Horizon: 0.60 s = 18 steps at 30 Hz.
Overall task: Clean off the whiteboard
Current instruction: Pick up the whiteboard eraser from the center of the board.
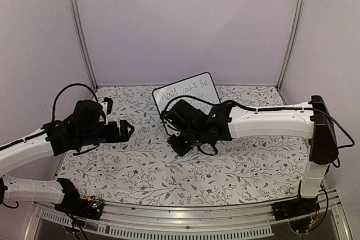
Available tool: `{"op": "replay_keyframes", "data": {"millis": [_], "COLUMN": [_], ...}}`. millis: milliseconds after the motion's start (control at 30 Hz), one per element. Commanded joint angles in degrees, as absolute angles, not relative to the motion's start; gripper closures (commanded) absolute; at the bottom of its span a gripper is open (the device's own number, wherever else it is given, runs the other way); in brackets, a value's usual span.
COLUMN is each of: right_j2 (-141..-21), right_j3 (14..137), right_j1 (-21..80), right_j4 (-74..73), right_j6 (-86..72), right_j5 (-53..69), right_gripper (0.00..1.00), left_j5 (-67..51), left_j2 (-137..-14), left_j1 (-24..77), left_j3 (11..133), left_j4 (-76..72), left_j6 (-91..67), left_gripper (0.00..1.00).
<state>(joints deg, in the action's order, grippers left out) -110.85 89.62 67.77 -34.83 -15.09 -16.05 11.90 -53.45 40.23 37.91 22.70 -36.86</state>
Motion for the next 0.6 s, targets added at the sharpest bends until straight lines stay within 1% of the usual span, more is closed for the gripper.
{"op": "replay_keyframes", "data": {"millis": [0,267,567], "right_j2": [-101.4,-87.0,-79.3], "right_j3": [83.8,74.9,64.8], "right_j1": [65.5,60.9,59.1], "right_j4": [-30.0,-24.7,-19.0], "right_j6": [-14.3,-15.5,-16.6], "right_j5": [-21.5,-23.7,-24.1], "right_gripper": [0.85,0.86,0.86], "left_j5": [12.1,11.0,4.7], "left_j2": [-54.4,-56.1,-63.8], "left_j1": [39.4,39.4,39.8], "left_j3": [39.9,40.7,38.1], "left_j4": [22.8,21.0,12.5], "left_j6": [-35.4,-35.7,-37.3], "left_gripper": [0.00,0.00,0.00]}}
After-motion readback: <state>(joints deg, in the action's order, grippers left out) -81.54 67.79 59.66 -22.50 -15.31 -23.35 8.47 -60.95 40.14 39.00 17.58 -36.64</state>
